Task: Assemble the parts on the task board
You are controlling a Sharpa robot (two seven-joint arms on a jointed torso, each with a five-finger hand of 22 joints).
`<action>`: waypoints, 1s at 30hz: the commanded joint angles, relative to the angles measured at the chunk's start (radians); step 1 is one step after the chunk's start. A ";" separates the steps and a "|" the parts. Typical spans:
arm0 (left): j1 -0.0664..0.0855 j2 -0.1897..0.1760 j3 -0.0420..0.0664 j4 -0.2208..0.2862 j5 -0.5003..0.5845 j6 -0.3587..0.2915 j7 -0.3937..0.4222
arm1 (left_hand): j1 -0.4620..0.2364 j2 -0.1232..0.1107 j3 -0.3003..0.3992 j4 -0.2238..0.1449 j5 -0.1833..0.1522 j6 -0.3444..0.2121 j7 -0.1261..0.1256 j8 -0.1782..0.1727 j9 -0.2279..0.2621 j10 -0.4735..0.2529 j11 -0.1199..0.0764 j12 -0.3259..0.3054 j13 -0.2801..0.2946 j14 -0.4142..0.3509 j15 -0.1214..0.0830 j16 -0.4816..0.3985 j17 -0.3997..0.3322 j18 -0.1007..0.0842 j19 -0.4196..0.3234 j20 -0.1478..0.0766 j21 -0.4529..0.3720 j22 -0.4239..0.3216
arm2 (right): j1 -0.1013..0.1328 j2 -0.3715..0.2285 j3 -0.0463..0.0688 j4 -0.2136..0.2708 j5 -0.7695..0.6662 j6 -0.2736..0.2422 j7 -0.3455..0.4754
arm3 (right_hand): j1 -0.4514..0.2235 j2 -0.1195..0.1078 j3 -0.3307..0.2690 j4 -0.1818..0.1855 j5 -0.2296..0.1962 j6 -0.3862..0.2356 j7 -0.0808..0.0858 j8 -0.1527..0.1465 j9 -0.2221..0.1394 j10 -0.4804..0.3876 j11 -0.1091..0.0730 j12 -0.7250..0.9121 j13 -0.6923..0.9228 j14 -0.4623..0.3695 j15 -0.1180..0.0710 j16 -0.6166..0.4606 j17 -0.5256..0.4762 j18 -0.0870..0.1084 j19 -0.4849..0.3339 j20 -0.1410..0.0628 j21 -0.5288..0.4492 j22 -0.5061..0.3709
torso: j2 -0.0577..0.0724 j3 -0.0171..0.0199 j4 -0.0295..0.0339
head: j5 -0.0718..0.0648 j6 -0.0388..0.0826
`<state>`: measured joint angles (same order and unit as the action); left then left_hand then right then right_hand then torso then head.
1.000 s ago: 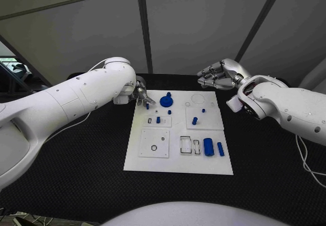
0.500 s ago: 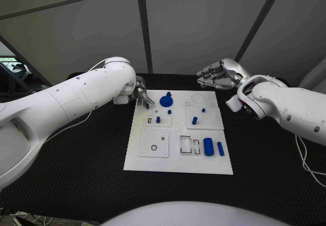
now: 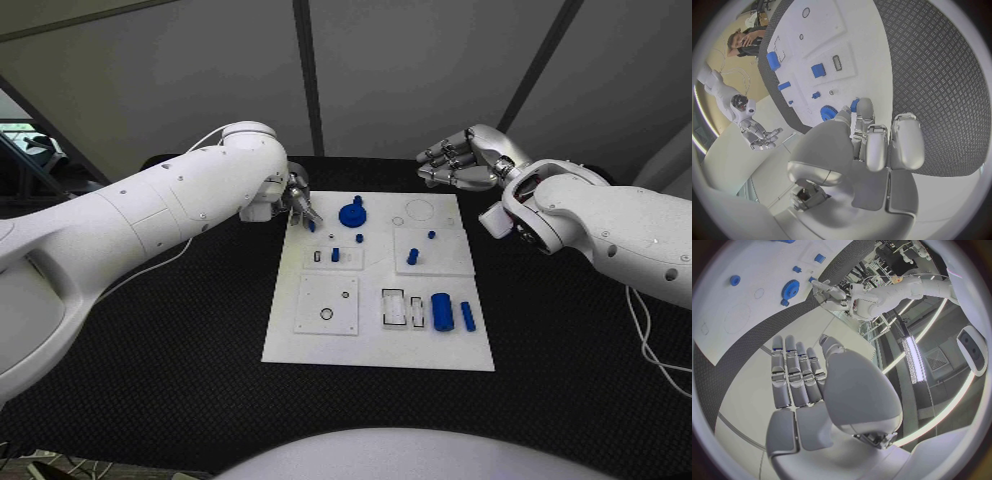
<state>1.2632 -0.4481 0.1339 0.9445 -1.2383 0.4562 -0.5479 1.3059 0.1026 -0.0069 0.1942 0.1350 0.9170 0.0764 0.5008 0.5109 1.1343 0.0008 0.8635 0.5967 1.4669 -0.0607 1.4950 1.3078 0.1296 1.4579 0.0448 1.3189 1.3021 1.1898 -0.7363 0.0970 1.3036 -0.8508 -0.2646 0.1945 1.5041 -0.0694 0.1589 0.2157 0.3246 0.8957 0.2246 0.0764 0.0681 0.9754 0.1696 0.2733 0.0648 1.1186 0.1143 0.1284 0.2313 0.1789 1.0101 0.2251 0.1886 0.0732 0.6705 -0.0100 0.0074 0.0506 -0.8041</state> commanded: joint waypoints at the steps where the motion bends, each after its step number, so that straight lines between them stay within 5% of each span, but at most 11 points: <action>1: 0.001 0.003 0.000 -0.004 0.002 0.018 0.005 | 0.009 0.000 0.008 0.000 0.002 -0.001 -0.008 0.004 -0.001 0.000 -0.005 -0.003 -0.002 0.082 -0.006 0.006 0.195 -0.066 0.006 -0.003 0.004 0.002 | 0.001 0.001 0.001 0.002 0.001 0.006 0.008 | -0.007 0.005 0.004 -0.001 0.005 0.002 0.010 0.001 0.001 -0.006 0.001 0.005 -0.002 -0.003 0.004 0.004 -0.002 0.004 0.006 0.000 -0.007 -0.002 | 0.000 0.0000 -0.0007 | -0.001 -0.001; 11: 0.000 0.006 -0.001 -0.009 0.002 0.015 0.008 | 0.024 0.006 0.038 -0.014 0.002 -0.002 -0.010 0.005 -0.004 0.001 -0.007 -0.007 -0.007 0.082 -0.007 0.005 0.195 -0.066 0.006 -0.005 0.006 0.005 | 0.001 0.000 0.001 0.003 0.001 0.007 0.008 | -0.007 0.005 0.004 -0.001 0.005 0.002 0.010 0.001 0.001 -0.006 0.001 0.005 -0.002 -0.003 0.004 0.004 -0.002 0.004 0.006 0.000 -0.007 -0.002 | 0.000 -0.0002 0.0005 | -0.001 -0.002; 18: 0.000 0.004 -0.002 -0.010 0.033 0.016 0.006 | 0.086 0.008 0.172 -0.074 0.019 -0.019 -0.010 0.001 -0.011 -0.007 -0.009 -0.028 -0.023 0.082 -0.011 0.005 0.195 -0.066 0.006 -0.010 0.006 0.008 | 0.001 0.000 0.001 0.003 0.001 0.007 0.008 | -0.007 0.006 0.006 -0.002 0.008 0.002 0.010 0.001 0.001 -0.006 0.001 0.006 -0.002 -0.003 0.004 0.005 -0.003 0.004 0.007 -0.001 -0.008 -0.002 | 0.000 0.0003 0.0002 | 0.000 -0.002; 21: 0.000 0.001 -0.002 -0.010 0.045 0.014 0.008 | 0.085 -0.023 0.291 -0.105 0.034 -0.025 -0.002 0.005 -0.011 -0.006 -0.007 -0.041 -0.034 0.082 -0.006 0.005 0.196 -0.066 0.006 -0.008 0.006 0.011 | 0.001 -0.001 0.001 0.003 0.001 0.008 0.008 | -0.007 0.006 0.006 -0.002 0.008 0.002 0.010 0.001 0.001 -0.006 0.001 0.006 -0.002 -0.003 0.004 0.005 -0.003 0.004 0.007 -0.001 -0.008 -0.002 | 0.000 0.0000 0.0005 | -0.001 -0.002; 25: 0.000 -0.006 -0.003 -0.010 0.093 0.001 0.015 | -0.017 -0.101 0.514 -0.131 0.029 -0.026 0.002 0.029 -0.001 0.008 -0.003 -0.043 -0.043 0.082 -0.001 0.005 0.196 -0.066 0.005 -0.002 0.003 0.014 | 0.001 -0.001 0.001 0.003 0.001 0.009 0.007 | -0.007 0.006 0.006 -0.002 0.008 0.002 0.010 0.001 0.001 -0.006 0.001 0.006 -0.002 -0.003 0.004 0.005 -0.003 0.004 0.007 -0.001 -0.008 -0.002 | -0.001 0.0002 0.0009 | 0.001 -0.002; 30: 0.000 -0.022 -0.006 0.003 0.140 -0.033 0.029 | -0.084 -0.128 0.632 -0.160 0.029 -0.029 0.001 0.054 0.013 0.016 -0.001 -0.036 -0.044 0.082 -0.003 0.005 0.195 -0.066 0.005 -0.001 0.001 0.017 | 0.002 -0.002 0.001 0.002 0.001 0.011 0.007 | -0.007 0.006 0.006 -0.002 0.008 0.002 0.010 0.001 0.001 -0.006 0.001 0.006 -0.002 -0.003 0.004 0.005 -0.003 0.004 0.007 -0.001 -0.008 -0.002 | -0.001 -0.0002 0.0050 | 0.007 -0.006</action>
<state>1.2613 -0.4663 0.1276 0.9415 -1.1603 0.4510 -0.5399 1.2305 -0.0263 0.5025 0.1468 0.1659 0.8951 0.0803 0.5513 0.5224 1.1431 0.0017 0.8228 0.5531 1.4656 -0.0667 1.4950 1.3078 0.1293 1.4615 0.0413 1.3189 1.3080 1.1898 -0.7380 0.0970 1.3048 -0.8508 -0.2610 0.1945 1.5041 -0.0694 0.1589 0.2157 0.3287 0.8957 0.2245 0.0764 0.0681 0.9754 0.1696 0.2733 0.0649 1.1186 0.1143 0.1284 0.2292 0.1788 1.0101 0.2250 0.1826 0.0721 0.6699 -0.0098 0.0097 0.0562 -0.8084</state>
